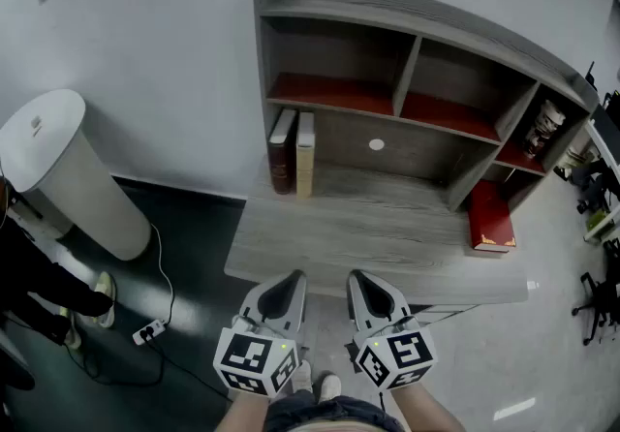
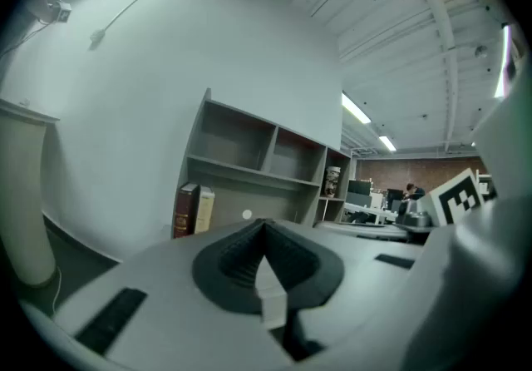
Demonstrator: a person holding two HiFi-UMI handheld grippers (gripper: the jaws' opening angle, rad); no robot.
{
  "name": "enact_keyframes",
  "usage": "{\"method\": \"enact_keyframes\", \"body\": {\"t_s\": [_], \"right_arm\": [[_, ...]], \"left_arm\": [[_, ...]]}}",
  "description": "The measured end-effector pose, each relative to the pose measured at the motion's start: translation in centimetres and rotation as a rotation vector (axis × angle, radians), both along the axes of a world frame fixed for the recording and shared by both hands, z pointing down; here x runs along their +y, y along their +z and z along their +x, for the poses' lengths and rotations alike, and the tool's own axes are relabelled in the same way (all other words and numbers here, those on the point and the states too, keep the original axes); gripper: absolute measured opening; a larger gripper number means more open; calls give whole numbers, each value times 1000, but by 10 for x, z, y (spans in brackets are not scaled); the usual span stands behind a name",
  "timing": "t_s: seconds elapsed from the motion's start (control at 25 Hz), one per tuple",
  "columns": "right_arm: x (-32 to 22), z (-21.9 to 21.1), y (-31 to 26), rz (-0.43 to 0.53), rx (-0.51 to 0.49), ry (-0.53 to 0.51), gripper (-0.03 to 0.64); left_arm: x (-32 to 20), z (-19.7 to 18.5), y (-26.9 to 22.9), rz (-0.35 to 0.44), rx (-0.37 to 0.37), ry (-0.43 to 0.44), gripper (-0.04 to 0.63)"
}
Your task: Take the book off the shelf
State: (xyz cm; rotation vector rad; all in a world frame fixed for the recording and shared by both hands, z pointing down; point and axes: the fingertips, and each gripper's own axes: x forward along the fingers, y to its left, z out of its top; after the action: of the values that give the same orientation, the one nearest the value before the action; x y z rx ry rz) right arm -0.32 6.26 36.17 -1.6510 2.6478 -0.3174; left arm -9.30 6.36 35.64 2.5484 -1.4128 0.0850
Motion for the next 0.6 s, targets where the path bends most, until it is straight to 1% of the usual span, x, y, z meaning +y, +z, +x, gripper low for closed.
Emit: {"method": "enact_keyframes", "body": {"t_s": [0.2,0.4,0.6], "right_arm": [[19,6,0,-3,5,-12,8],[33,18,-2,4,6,-25,6],[45,30,-3,13,8,-31,8]], "left_arm": [[22,6,3,-18,2,-21,11],[38,16,-1,-6,-14,-46,11],[48,22,2,-12,-20,-72,11]]}}
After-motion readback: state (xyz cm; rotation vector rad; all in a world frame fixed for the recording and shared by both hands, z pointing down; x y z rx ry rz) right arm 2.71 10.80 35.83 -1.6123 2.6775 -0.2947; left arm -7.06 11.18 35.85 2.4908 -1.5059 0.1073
